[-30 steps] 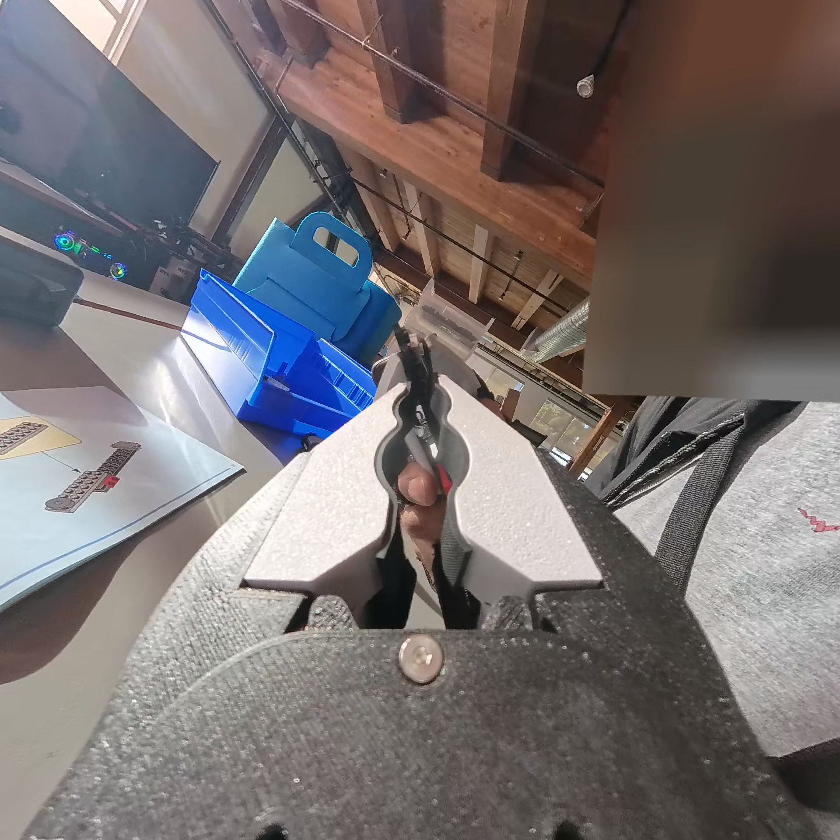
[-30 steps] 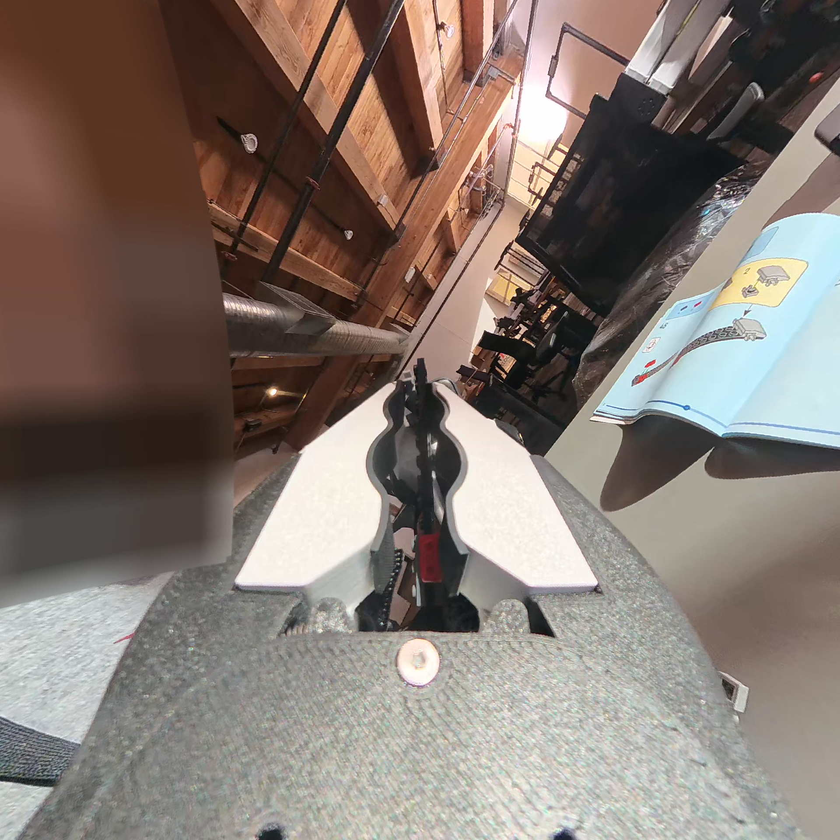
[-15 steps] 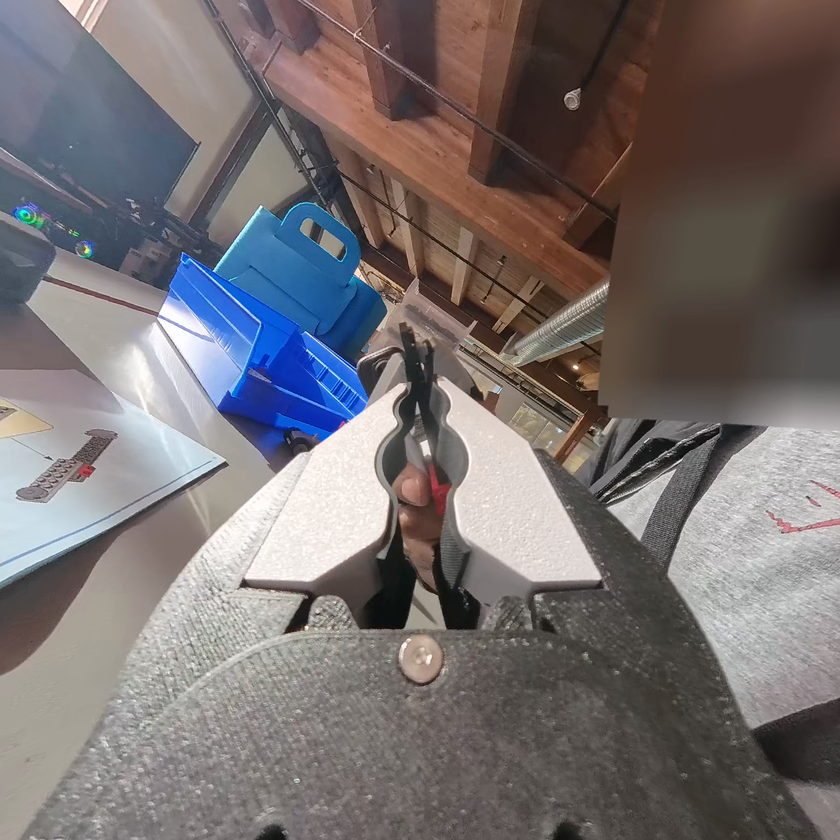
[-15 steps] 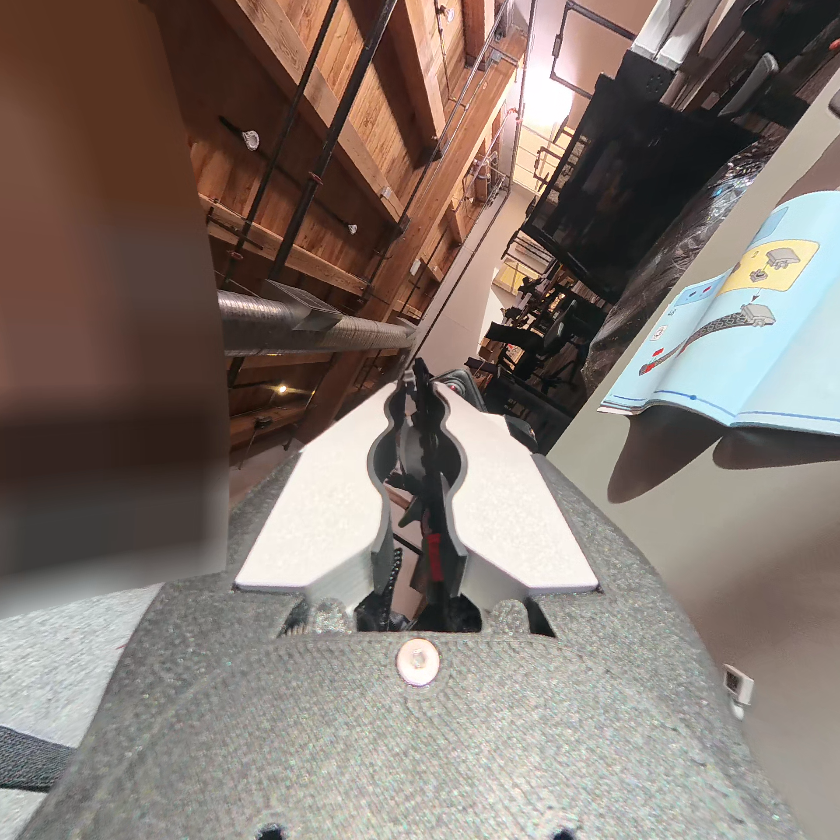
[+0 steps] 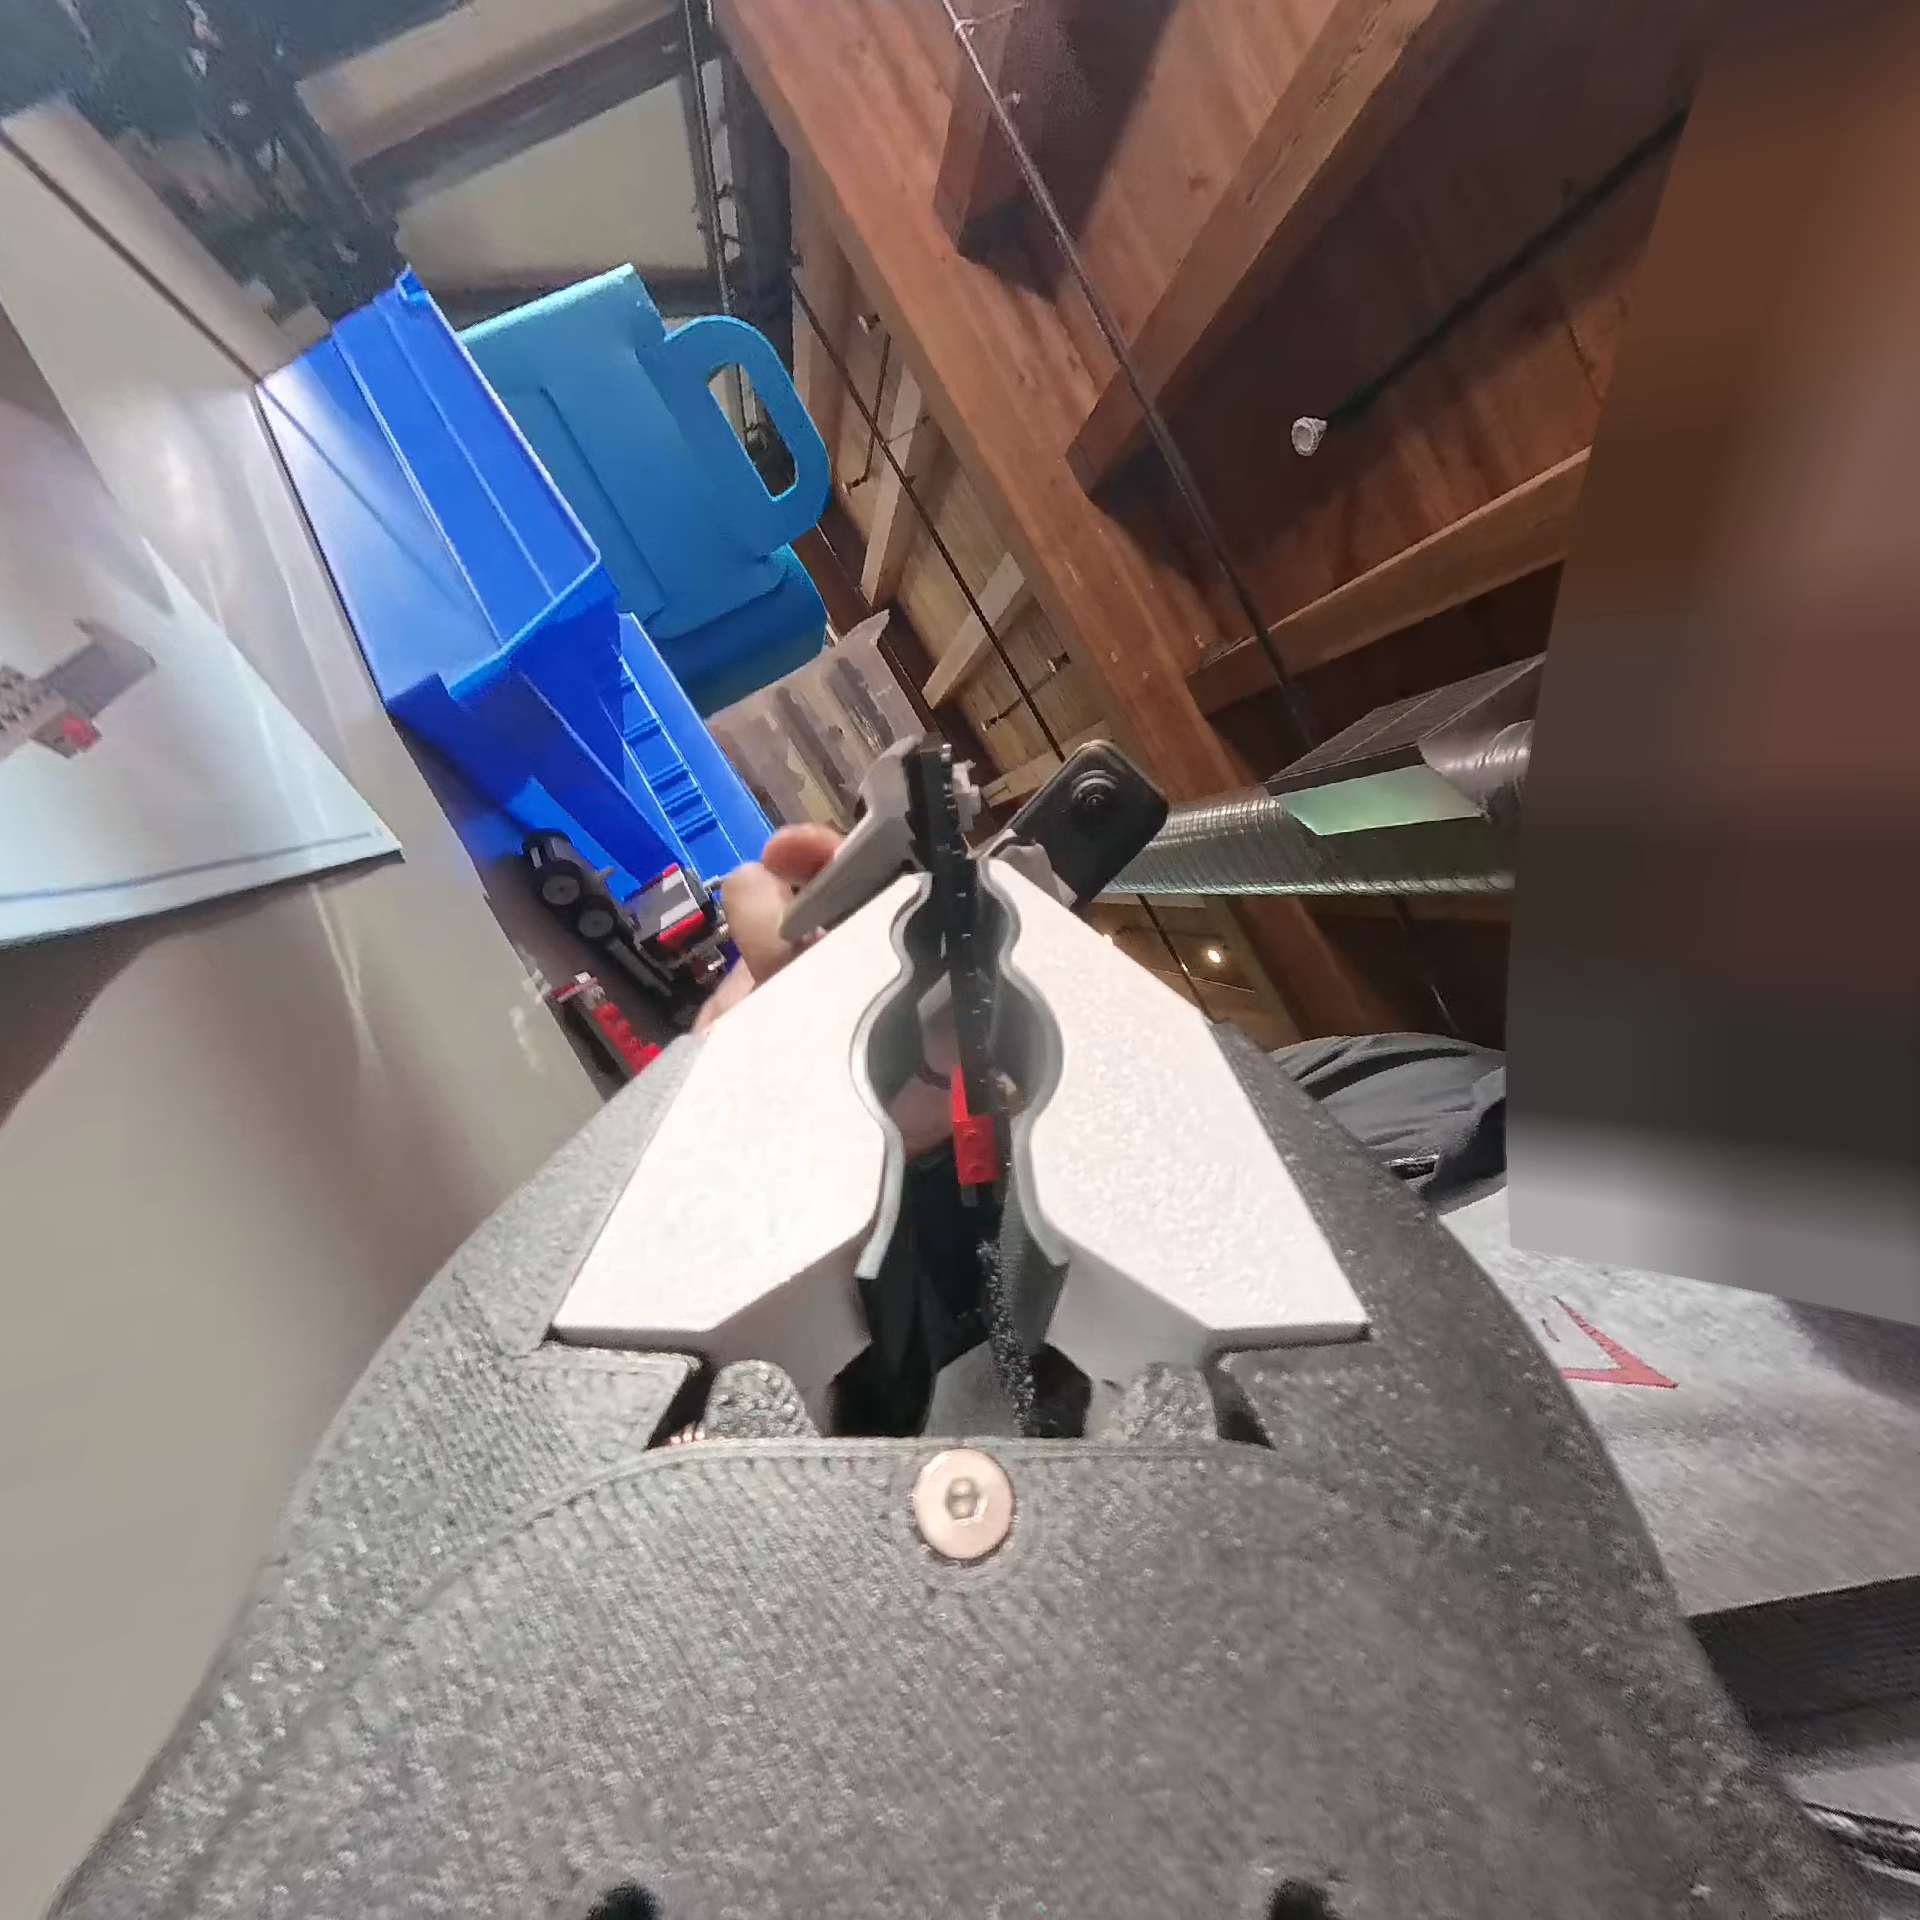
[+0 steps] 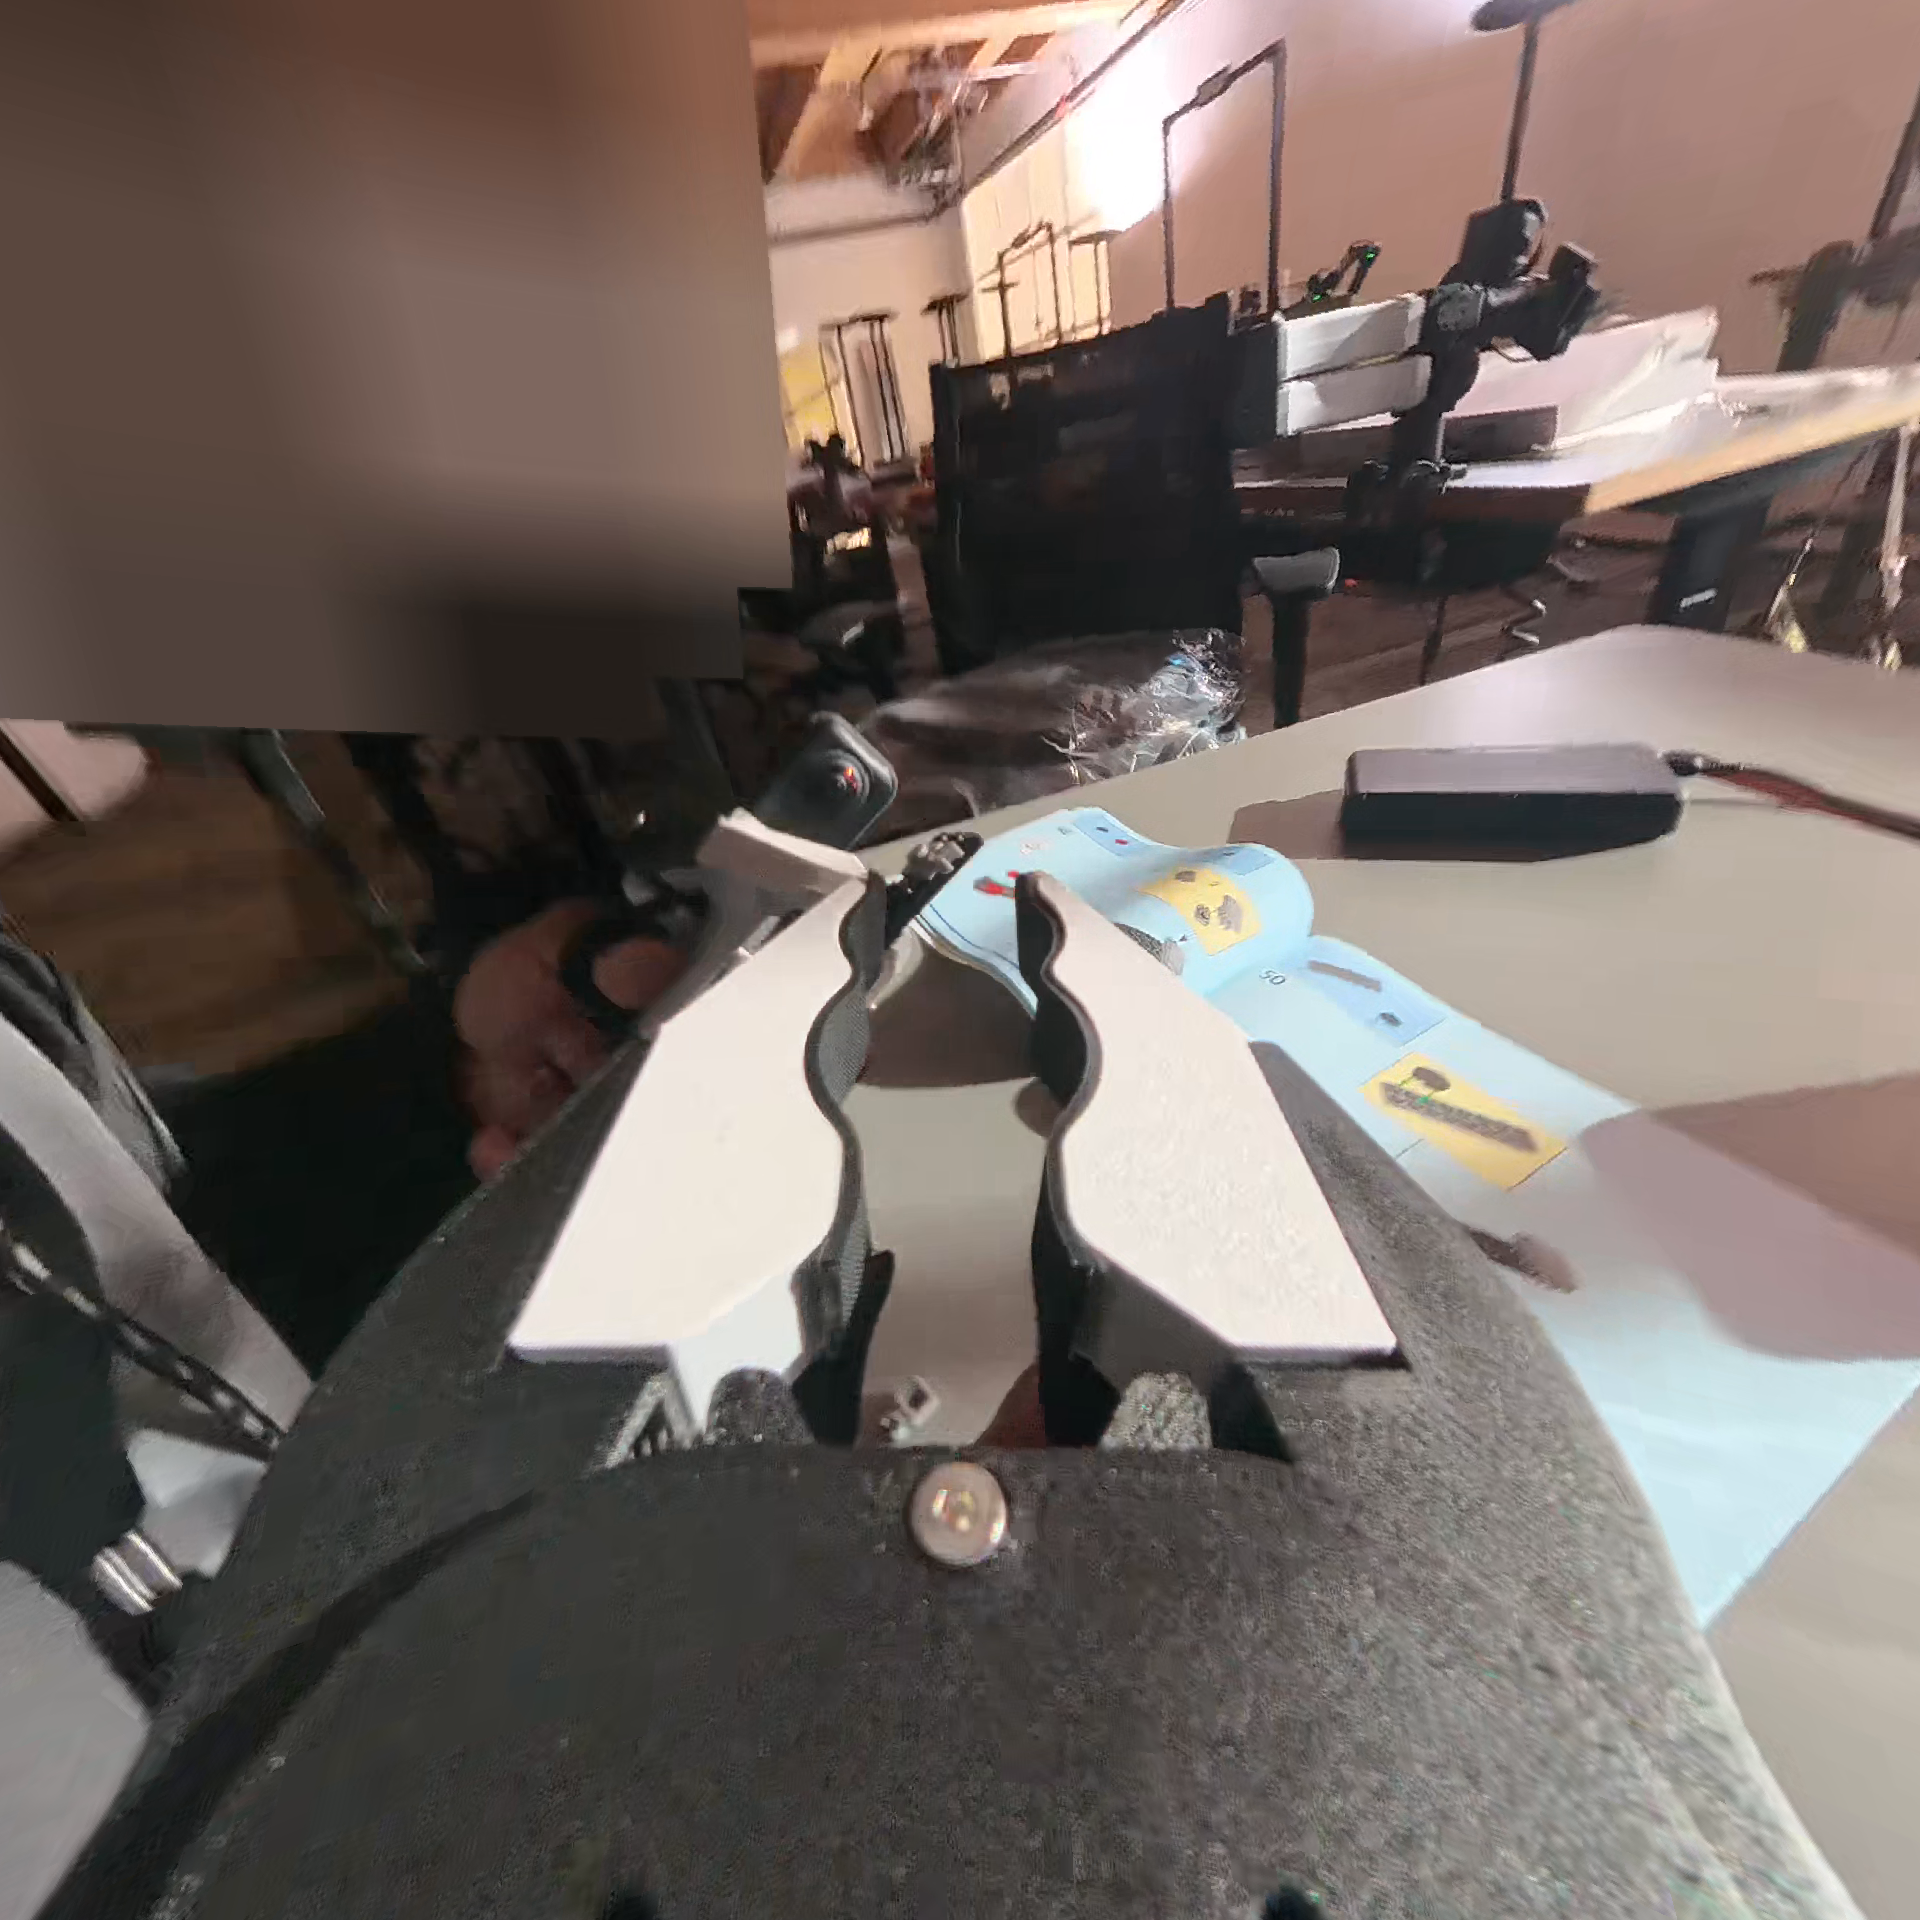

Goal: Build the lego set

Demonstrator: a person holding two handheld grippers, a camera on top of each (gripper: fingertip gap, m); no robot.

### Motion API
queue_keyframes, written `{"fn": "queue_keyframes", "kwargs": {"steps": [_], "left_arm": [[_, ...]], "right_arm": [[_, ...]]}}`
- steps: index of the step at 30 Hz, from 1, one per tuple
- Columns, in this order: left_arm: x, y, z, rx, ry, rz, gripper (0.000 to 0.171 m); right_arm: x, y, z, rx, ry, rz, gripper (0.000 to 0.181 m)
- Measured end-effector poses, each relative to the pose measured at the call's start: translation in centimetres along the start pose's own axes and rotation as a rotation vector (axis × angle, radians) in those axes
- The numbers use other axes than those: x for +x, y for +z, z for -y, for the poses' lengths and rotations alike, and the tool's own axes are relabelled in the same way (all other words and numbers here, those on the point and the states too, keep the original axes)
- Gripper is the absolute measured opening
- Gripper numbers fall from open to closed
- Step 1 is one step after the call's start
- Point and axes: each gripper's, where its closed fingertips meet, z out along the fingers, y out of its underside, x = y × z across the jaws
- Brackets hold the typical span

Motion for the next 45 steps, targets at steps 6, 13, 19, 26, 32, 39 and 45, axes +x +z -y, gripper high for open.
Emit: {"fn": "queue_keyframes", "kwargs": {"steps": [6,13,19,26,32,39,45], "left_arm": [[-0.5,0.0,-1.1,-0.063,-0.096,0.017,0.005],[-0.7,0.0,-1.4,-0.080,-0.124,0.025,0.005],[-0.7,0.1,-1.5,-0.091,-0.132,0.023,0.005],[-0.7,0.1,-1.8,-0.108,-0.137,0.023,0.005],[-0.9,0.1,-1.8,-0.105,-0.138,0.031,0.005],[-1.3,0.1,-1.7,-0.092,-0.132,0.057,0.005],[-1.3,0.1,-1.7,-0.088,-0.125,0.066,0.005]], "right_arm": [[-0.4,0.3,-0.9,-0.028,-0.099,0.087,0.029],[-0.8,0.2,-1.4,-0.023,-0.102,0.125,0.020],[-0.7,0.1,-1.6,-0.016,-0.088,0.140,0.020],[-0.9,-0.2,-1.8,-0.029,-0.066,0.185,0.016],[-0.6,-0.1,-1.9,-0.015,-0.058,0.158,0.013],[-0.3,-0.1,-2.1,-0.018,-0.100,0.092,0.013],[-0.2,-0.1,-2.2,-0.009,-0.116,0.046,0.013]]}}
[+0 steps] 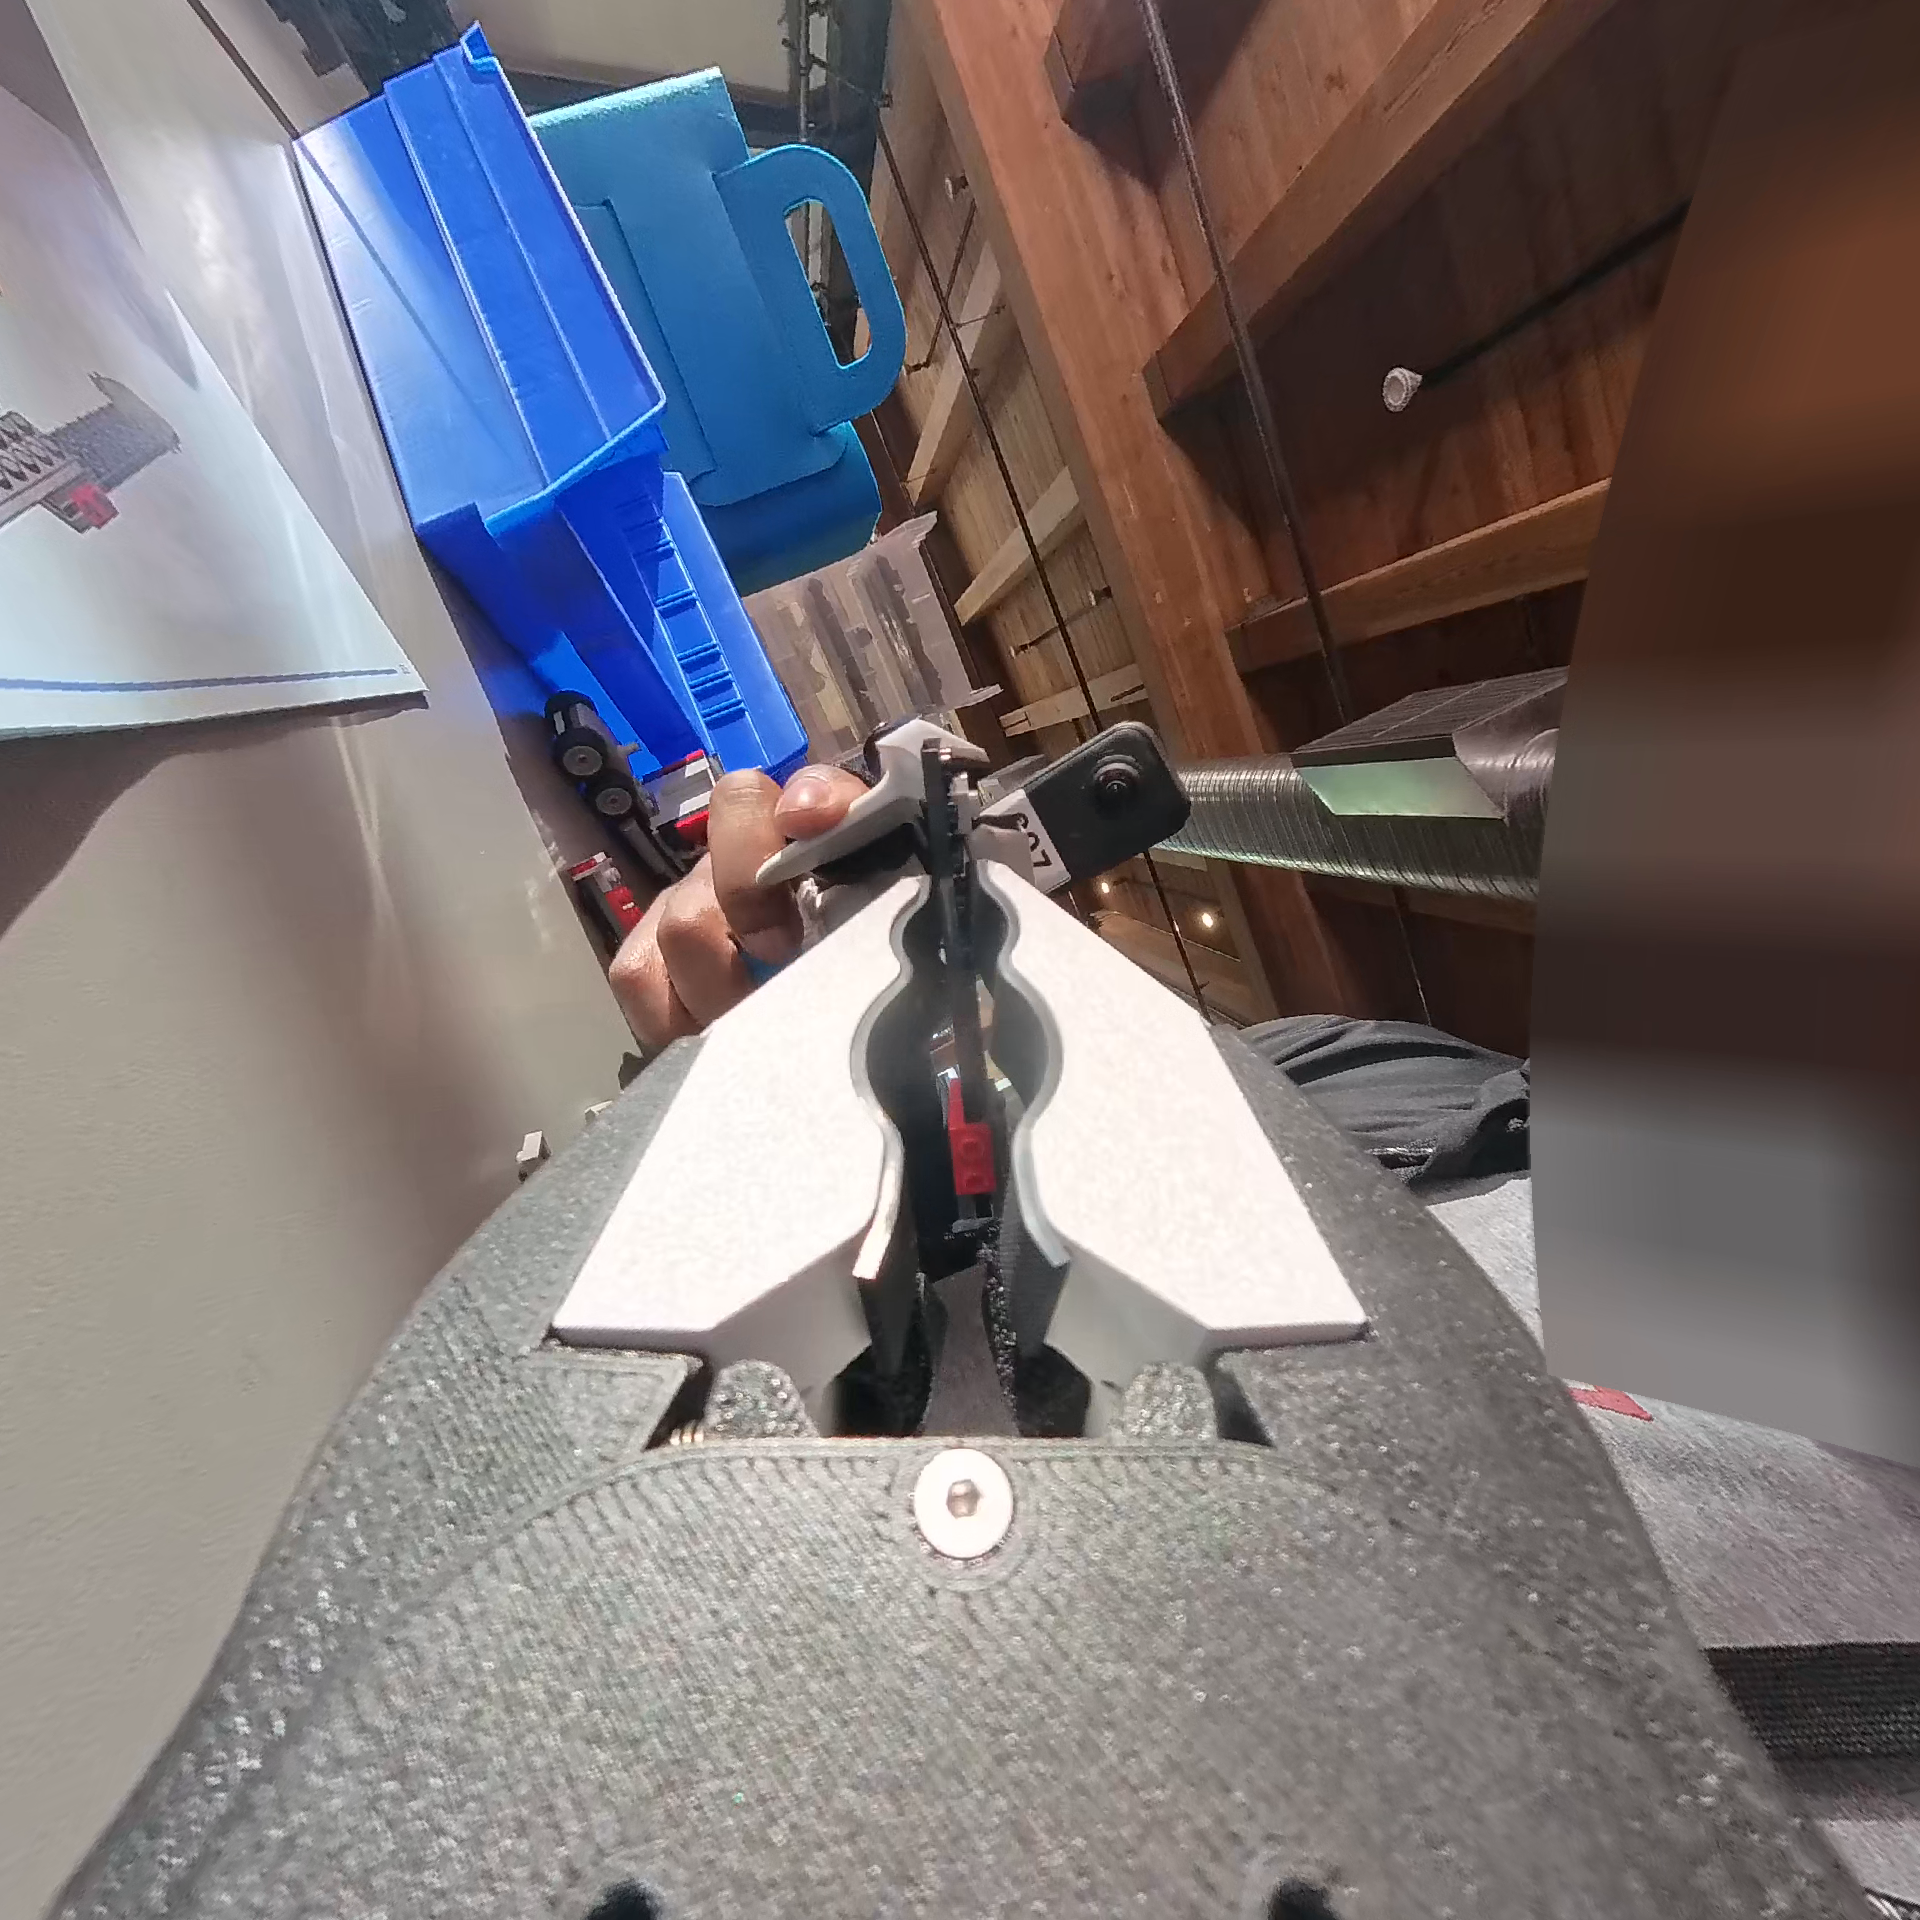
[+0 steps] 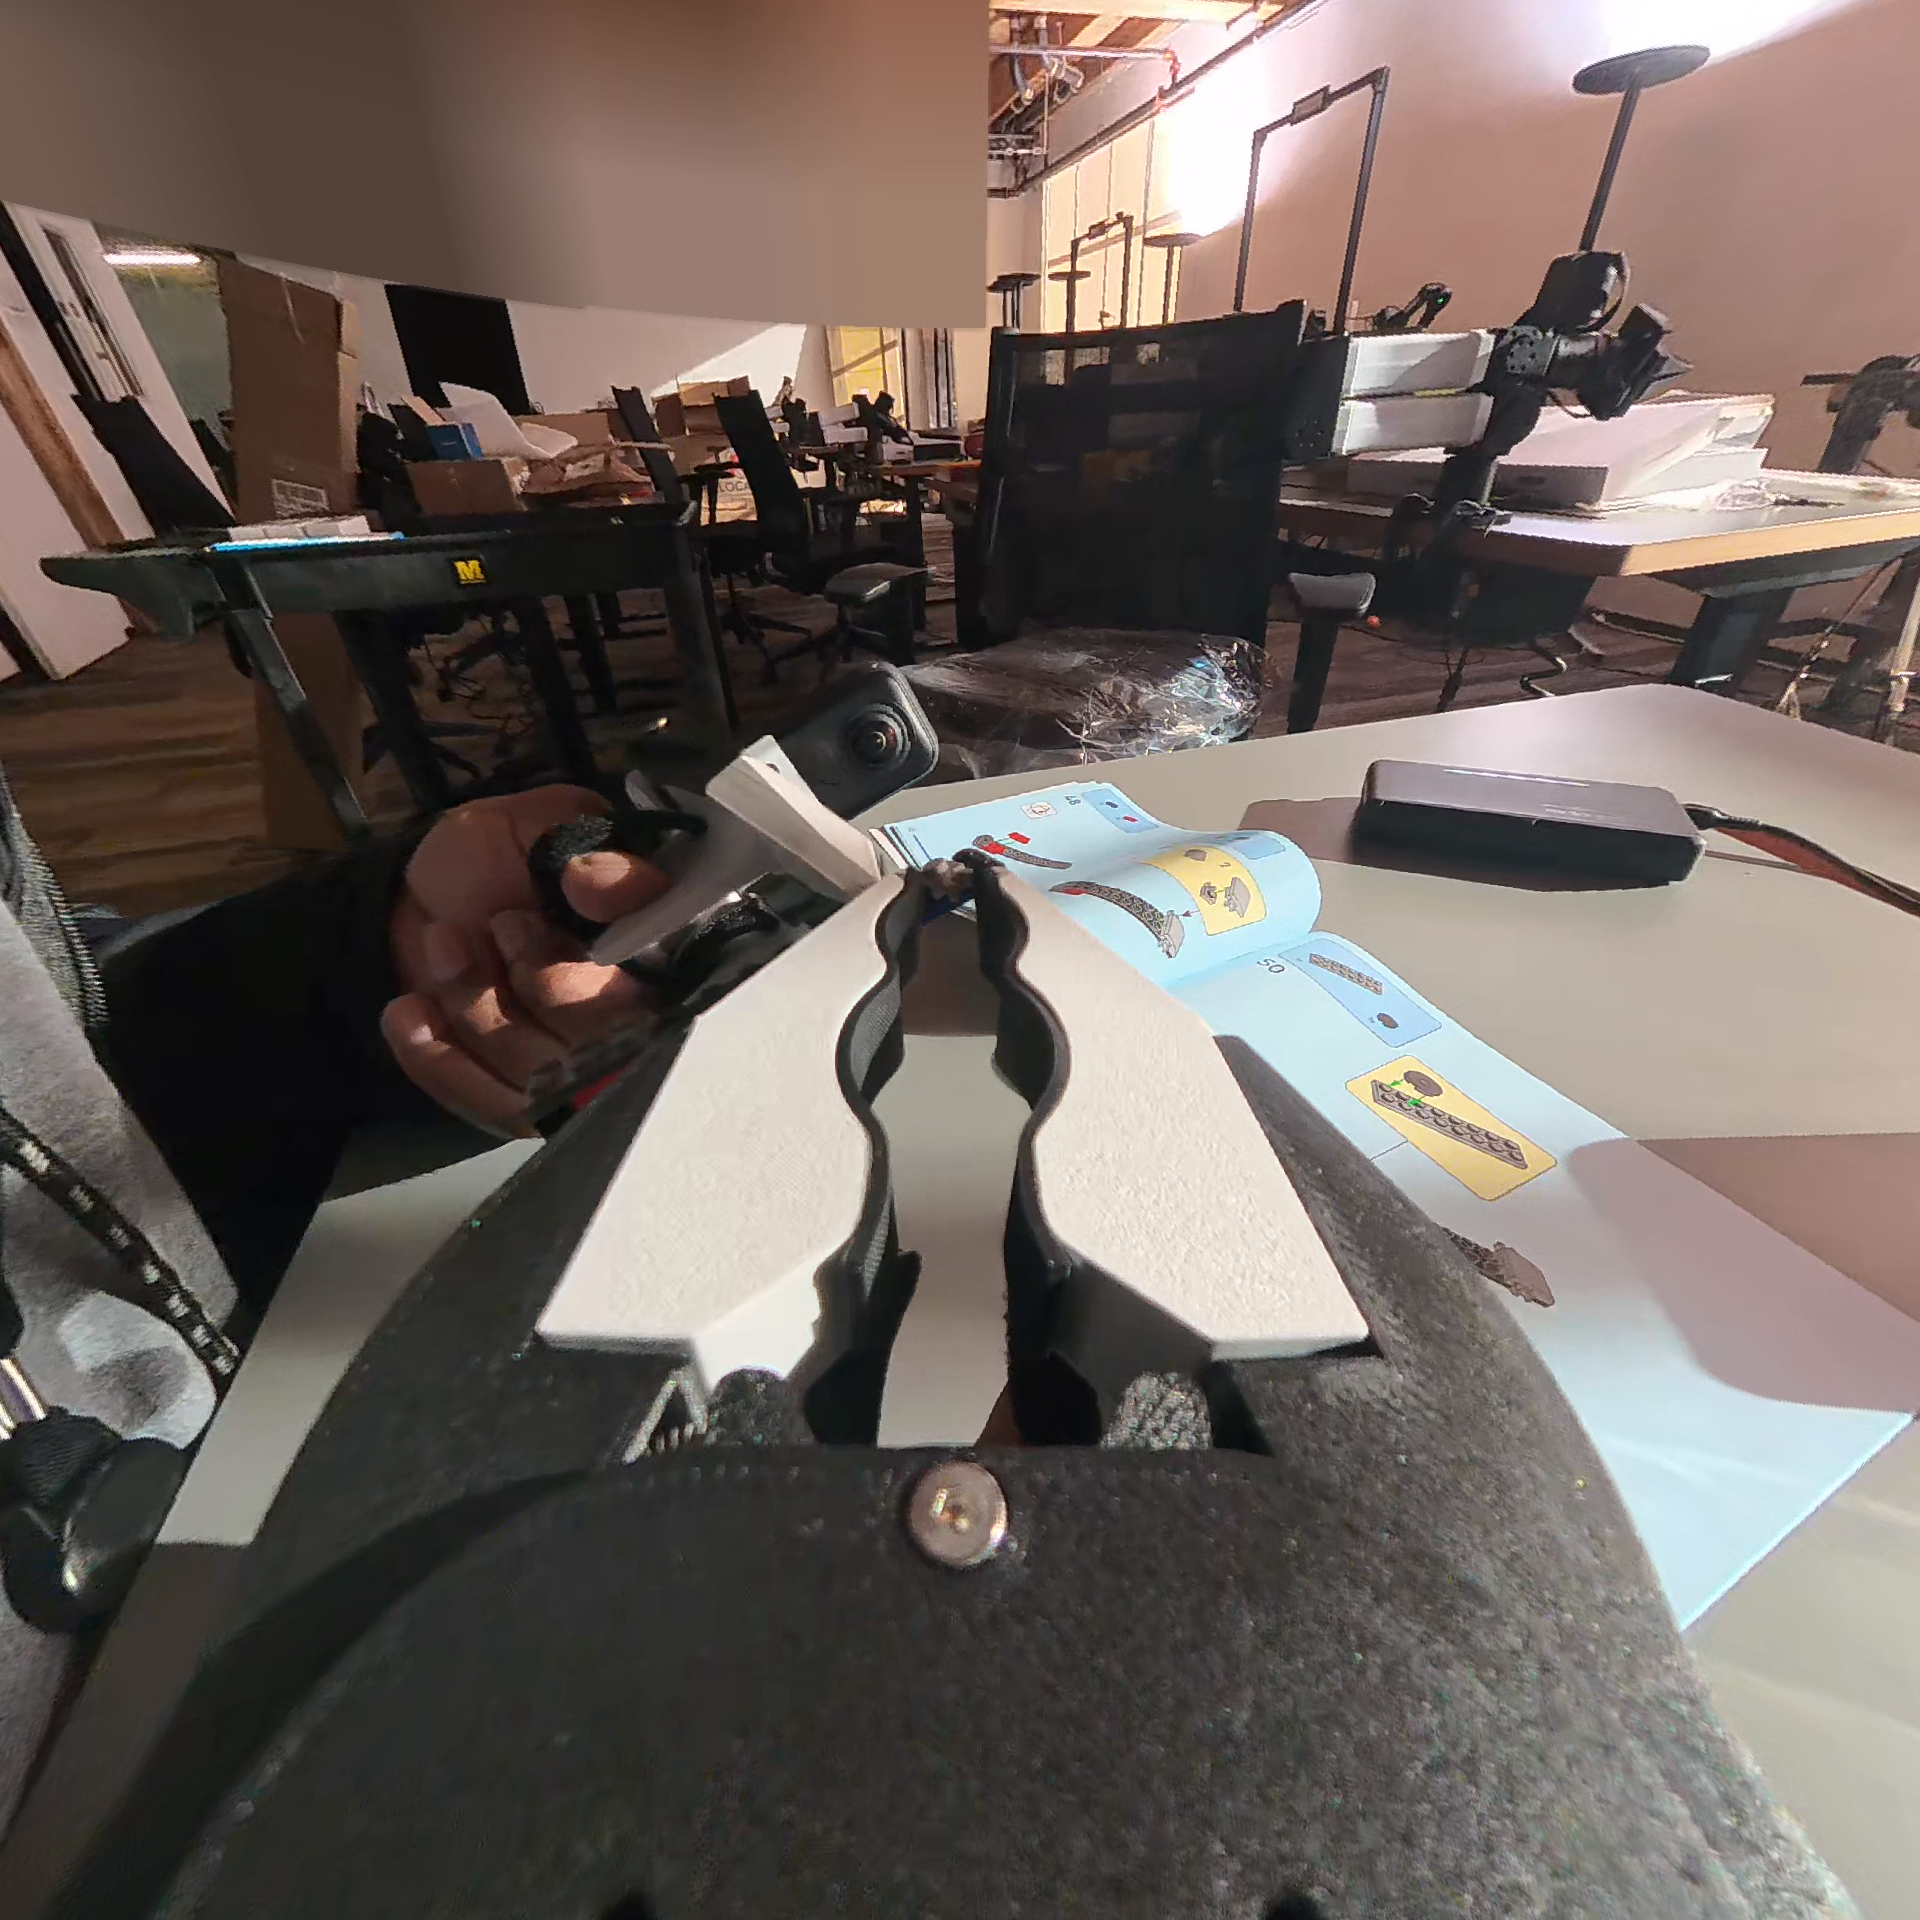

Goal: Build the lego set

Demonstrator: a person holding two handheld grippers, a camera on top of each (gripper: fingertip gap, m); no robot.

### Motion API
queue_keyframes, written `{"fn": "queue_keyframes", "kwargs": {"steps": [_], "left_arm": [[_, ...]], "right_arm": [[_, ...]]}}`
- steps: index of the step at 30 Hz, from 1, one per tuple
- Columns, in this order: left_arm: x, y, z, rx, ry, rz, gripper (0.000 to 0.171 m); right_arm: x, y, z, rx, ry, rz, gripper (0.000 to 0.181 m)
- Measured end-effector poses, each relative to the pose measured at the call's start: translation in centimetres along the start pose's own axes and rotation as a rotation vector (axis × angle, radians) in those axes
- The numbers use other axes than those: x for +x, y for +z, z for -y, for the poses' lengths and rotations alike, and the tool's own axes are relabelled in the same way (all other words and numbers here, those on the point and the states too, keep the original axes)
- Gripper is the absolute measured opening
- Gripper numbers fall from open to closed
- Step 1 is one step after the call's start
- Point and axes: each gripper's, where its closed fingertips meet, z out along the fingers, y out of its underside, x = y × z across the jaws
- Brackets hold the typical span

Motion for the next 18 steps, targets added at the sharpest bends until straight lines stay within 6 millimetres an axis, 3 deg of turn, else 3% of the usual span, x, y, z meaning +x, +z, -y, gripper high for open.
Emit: {"fn": "queue_keyframes", "kwargs": {"steps": [12,18], "left_arm": [[0.0,0.0,0.0,0.005,0.006,0.003,0.005],[0.3,0.0,0.0,0.001,-0.003,-0.024,0.005]], "right_arm": [[0.0,-0.1,0.0,0.019,0.027,-0.045,0.013],[0.0,-0.9,1.2,0.044,-0.054,0.019,0.019]]}}
